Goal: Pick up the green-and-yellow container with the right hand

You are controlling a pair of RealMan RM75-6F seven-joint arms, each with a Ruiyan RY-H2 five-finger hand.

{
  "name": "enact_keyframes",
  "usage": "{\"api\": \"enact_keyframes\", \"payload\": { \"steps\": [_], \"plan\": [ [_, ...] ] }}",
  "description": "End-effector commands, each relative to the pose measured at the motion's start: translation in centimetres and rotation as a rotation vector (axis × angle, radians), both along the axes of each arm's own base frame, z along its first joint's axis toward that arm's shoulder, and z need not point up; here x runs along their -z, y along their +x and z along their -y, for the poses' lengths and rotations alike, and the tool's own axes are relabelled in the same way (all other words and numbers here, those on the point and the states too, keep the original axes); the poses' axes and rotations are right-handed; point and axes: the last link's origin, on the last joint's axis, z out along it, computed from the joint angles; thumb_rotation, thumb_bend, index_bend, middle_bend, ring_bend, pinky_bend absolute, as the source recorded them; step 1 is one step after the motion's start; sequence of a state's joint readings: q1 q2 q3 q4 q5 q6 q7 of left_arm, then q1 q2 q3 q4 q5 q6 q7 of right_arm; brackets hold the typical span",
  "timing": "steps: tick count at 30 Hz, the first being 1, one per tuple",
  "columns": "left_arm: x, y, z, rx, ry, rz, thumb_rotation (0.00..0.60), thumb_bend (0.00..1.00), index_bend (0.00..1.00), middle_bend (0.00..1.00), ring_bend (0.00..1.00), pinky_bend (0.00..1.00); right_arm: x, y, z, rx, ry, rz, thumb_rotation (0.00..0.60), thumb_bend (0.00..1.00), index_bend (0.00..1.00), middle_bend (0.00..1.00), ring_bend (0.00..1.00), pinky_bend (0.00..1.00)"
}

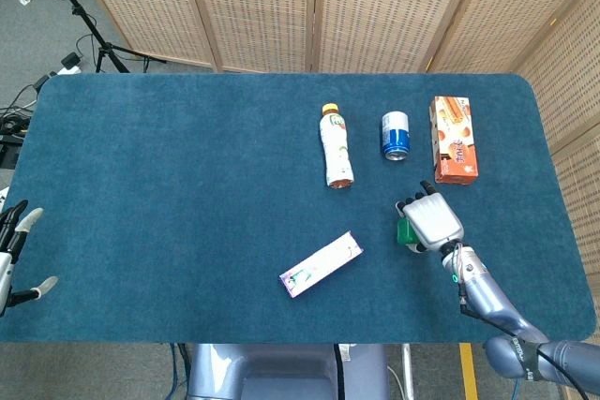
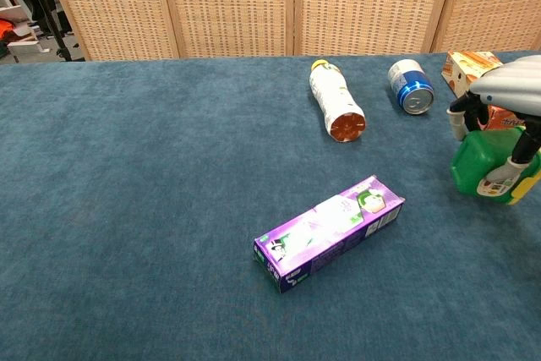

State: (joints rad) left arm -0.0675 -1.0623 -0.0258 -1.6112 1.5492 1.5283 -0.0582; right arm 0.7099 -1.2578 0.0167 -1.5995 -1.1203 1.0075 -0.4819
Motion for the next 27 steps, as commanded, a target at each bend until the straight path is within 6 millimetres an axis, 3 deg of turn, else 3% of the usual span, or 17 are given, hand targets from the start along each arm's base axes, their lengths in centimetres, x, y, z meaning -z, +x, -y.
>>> {"api": "enact_keyframes", "payload": {
  "steps": [1,6,12,18,25,27],
  "plan": [
    [0.1,0.0,0.0,0.001,-0.003,-0.002,0.6,0.0,0.0,0.0,0.0,0.0,-1.5,-0.6,-0.3,-0.01,-0.049,0.332,0.6,0.54,0.53,0.59,0.39,0.14],
    [0.4,0.1,0.1,0.004,-0.008,-0.013,0.6,0.0,0.0,0.0,0.0,0.0,-0.2,-4.5,-0.4,0.059,-0.06,0.637,0.6,0.61,0.53,0.59,0.39,0.14],
    [0.8,0.2,0.1,0.003,-0.015,-0.026,0.6,0.0,0.0,0.0,0.0,0.0,2.7,-7.9,-0.7,0.123,-0.038,0.744,0.6,0.65,0.53,0.59,0.39,0.14],
    [1.0,0.2,0.0,0.0,-0.018,-0.031,0.6,0.0,0.0,0.0,0.0,0.0,3.6,-8.7,-0.5,0.115,-0.036,0.799,0.6,0.72,0.53,0.58,0.39,0.14],
    [1.2,0.3,0.0,-0.001,-0.023,-0.038,0.6,0.0,0.0,0.0,0.0,0.0,3.7,-9.2,-0.7,0.082,-0.017,0.827,0.6,0.72,0.53,0.58,0.39,0.14],
    [1.3,0.3,0.0,-0.002,-0.023,-0.04,0.6,0.0,0.0,0.0,0.0,0.0,3.6,-9.6,-0.9,0.076,-0.003,0.814,0.6,0.7,0.53,0.53,0.35,0.14]
  ]
}}
